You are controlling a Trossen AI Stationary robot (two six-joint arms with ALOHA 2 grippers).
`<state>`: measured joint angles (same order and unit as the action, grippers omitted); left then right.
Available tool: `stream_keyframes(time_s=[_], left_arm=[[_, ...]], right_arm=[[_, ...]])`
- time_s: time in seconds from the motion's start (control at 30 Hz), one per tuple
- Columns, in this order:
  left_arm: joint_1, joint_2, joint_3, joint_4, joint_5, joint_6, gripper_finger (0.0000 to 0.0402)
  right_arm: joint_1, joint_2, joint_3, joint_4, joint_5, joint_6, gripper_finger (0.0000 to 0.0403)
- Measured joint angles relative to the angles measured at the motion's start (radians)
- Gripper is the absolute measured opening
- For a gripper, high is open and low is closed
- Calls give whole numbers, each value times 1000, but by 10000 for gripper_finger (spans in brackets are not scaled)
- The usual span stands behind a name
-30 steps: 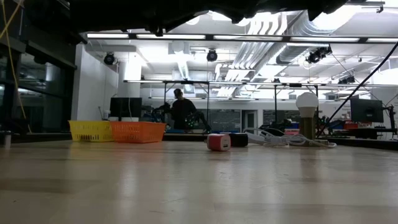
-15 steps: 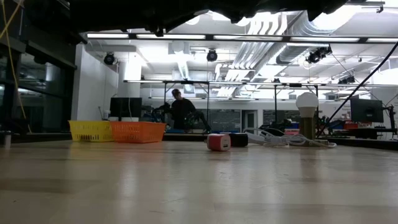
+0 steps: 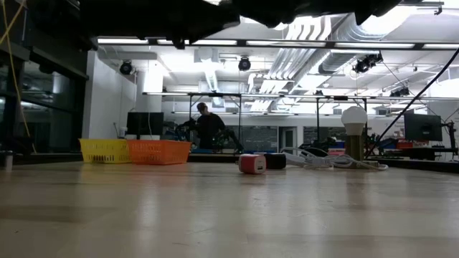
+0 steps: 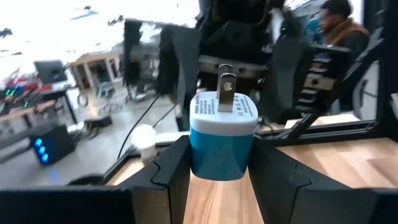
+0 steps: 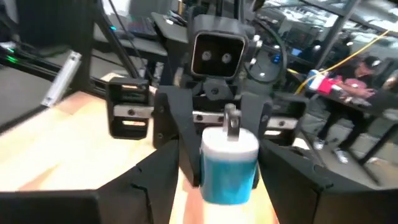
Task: Pick & Place Office items
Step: Put the blue adapter into the orange basket
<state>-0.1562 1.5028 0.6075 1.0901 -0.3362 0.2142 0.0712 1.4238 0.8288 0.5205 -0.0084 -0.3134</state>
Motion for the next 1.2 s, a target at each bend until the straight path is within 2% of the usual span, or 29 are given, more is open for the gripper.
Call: stream_keyframes(time_s=[0.1,0.23,0.47,0.67,0.87,1.03,1.2], left_arm=[[2,0,0,-24,-18,-28,135],[2,0,-1,-33,-49,-45,135],[13,-25,-2,-68,-65,-96,135],[61,-83,-2,-219,-206,-168,135],[136,-148,-2,-421,-292,-258,135],[235,-198,-2,-593,-284,-366,135],[351,-227,-2,-731,-196,-466,135]], right_arm=[[2,-13,1,10,53,-55,204],[2,-55,1,1,73,-73,204],[1,-156,1,-123,88,-53,204],[1,-187,1,-226,88,22,204],[1,-186,1,-295,81,30,204],[1,-186,1,-321,80,30,204],[1,-186,1,-337,80,33,204]])
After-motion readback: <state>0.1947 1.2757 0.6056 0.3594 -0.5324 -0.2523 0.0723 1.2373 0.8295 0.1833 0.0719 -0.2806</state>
